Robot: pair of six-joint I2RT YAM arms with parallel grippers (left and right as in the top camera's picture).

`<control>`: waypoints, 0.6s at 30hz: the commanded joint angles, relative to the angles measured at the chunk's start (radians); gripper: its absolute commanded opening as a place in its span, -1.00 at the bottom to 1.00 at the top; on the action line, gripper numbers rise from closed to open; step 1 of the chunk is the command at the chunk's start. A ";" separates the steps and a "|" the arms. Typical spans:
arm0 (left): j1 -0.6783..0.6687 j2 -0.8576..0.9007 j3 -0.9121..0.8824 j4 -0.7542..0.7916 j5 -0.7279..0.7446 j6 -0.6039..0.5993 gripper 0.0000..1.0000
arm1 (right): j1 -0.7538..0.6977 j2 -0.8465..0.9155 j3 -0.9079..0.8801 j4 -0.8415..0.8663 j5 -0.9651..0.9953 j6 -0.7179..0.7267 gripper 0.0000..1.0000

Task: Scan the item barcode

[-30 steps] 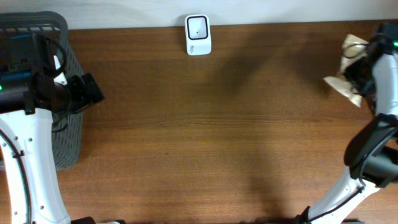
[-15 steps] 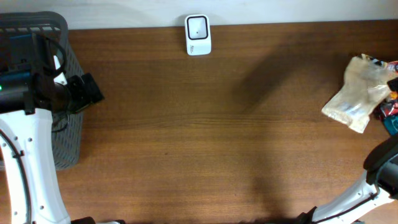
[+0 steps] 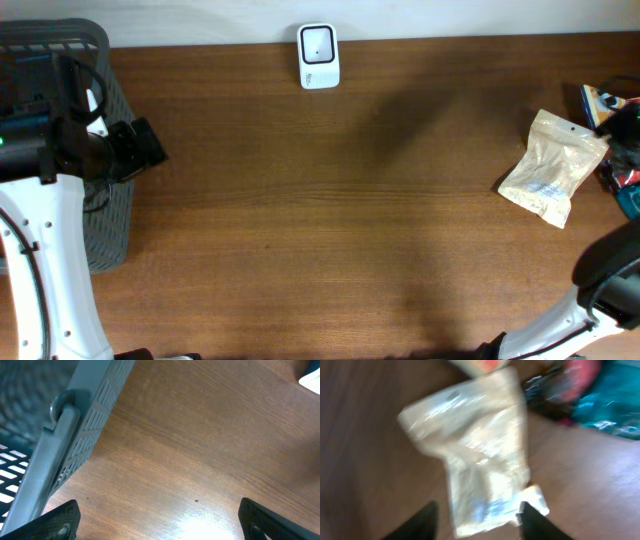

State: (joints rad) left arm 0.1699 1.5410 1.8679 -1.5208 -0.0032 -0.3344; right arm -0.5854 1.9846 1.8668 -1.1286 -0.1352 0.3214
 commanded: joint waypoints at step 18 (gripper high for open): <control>0.003 -0.004 -0.005 0.002 0.007 -0.010 0.98 | 0.145 0.066 -0.415 0.210 0.372 0.238 -0.90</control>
State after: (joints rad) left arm 0.1699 1.5410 1.8679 -1.5208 -0.0032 -0.3340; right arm -0.3973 2.0495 1.4601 -0.9211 0.1638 0.5247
